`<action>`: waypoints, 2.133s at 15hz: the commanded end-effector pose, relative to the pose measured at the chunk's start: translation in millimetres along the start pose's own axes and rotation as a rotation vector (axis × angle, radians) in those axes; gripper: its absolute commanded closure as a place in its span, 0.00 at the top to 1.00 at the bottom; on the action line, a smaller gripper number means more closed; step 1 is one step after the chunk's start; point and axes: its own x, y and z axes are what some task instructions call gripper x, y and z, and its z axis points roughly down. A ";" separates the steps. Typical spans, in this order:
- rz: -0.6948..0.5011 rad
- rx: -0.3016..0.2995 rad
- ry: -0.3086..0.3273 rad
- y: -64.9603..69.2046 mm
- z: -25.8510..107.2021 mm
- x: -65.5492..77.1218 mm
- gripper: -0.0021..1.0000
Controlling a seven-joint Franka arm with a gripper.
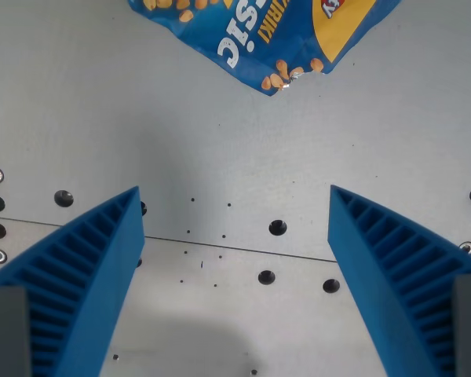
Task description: Move above the blue bag
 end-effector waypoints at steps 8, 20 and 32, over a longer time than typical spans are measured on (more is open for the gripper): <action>0.006 0.000 0.006 0.3 -0.9 0.9 1.00; 0.059 0.000 0.010 7.3 21.9 21.3 1.00; 0.126 0.005 -0.003 20.7 68.1 62.9 1.00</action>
